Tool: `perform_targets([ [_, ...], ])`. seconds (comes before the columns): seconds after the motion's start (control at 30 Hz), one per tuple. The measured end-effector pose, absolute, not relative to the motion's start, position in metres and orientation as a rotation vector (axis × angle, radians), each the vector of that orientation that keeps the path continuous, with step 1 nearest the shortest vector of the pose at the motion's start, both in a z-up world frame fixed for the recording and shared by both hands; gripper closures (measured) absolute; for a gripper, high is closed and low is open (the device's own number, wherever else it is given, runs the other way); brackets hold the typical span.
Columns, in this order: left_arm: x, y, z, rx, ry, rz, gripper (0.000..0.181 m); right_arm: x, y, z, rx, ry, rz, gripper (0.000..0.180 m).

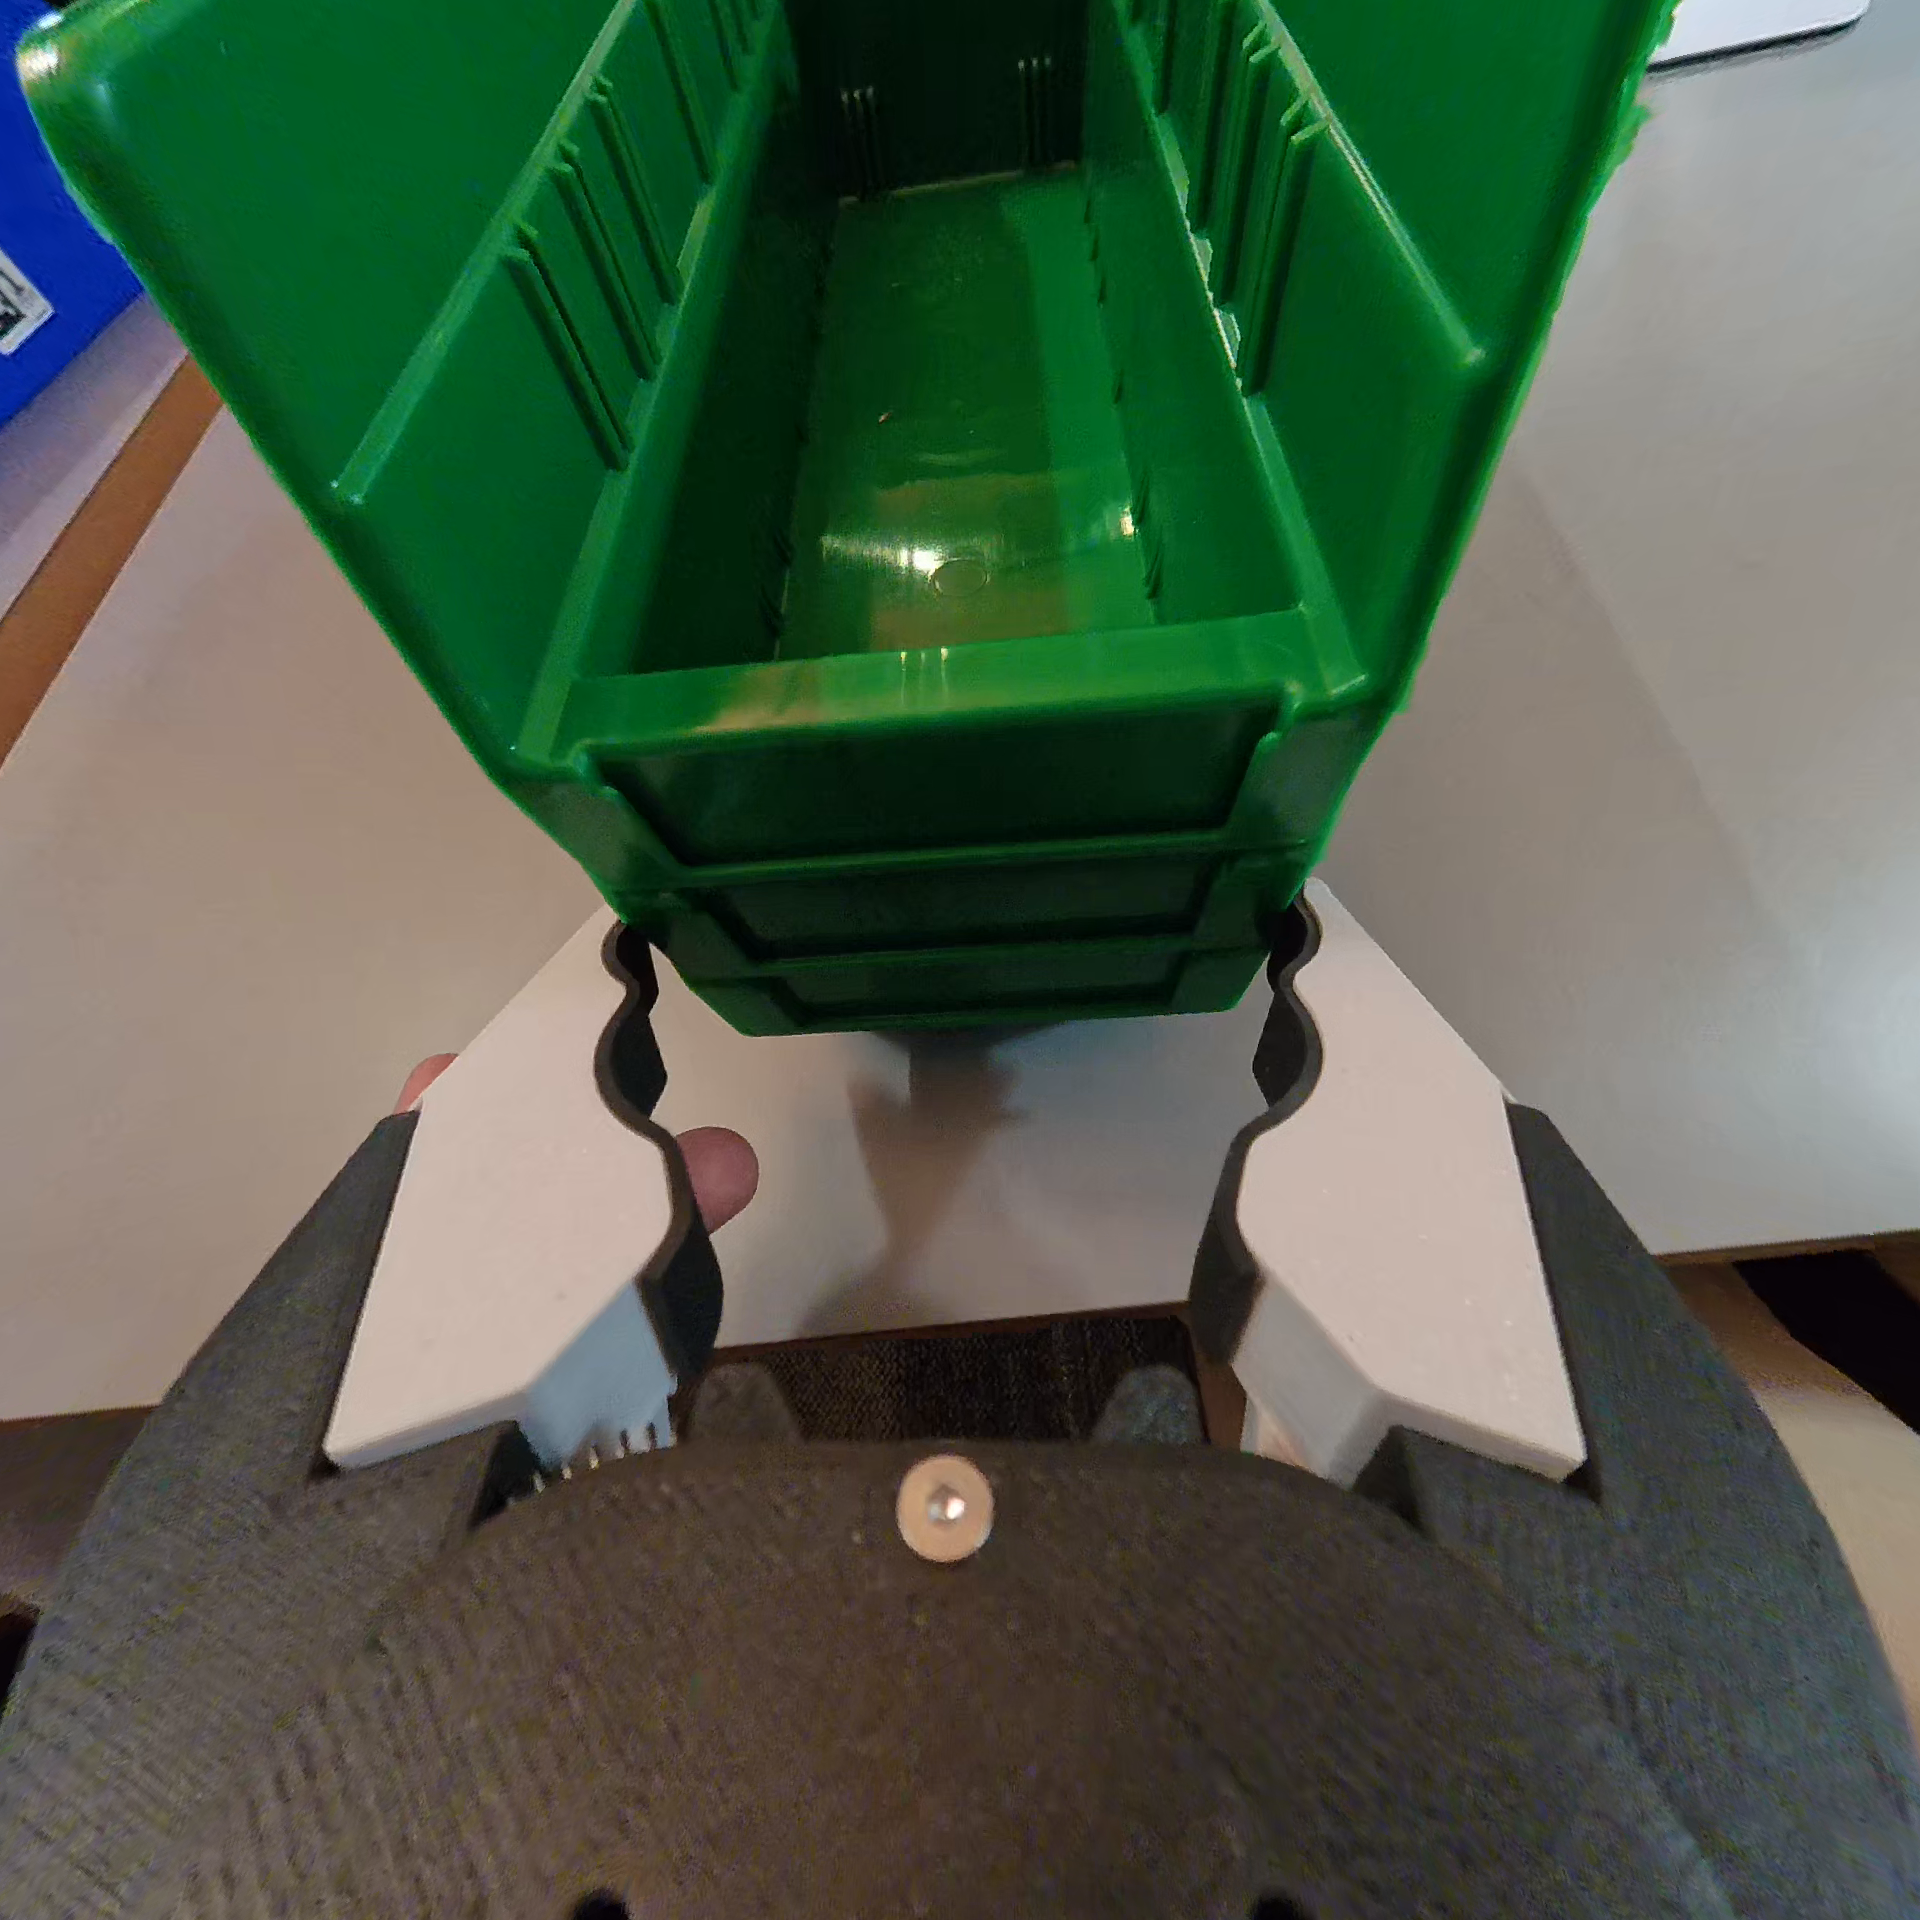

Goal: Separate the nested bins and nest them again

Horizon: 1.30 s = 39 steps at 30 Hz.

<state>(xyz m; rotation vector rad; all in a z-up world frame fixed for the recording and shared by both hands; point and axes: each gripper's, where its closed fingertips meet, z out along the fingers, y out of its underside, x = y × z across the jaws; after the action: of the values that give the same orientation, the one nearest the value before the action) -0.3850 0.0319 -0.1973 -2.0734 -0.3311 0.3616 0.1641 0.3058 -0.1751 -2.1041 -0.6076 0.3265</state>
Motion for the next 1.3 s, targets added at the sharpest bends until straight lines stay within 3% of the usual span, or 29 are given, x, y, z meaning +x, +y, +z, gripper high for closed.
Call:
perform_targets([
  [1.3, -0.385, 0.043, -0.198, -2.069, -0.349, 0.377, 0.063, 0.174, 0.307, -0.175, -2.042, -0.693, 0.27, 0.177],
])
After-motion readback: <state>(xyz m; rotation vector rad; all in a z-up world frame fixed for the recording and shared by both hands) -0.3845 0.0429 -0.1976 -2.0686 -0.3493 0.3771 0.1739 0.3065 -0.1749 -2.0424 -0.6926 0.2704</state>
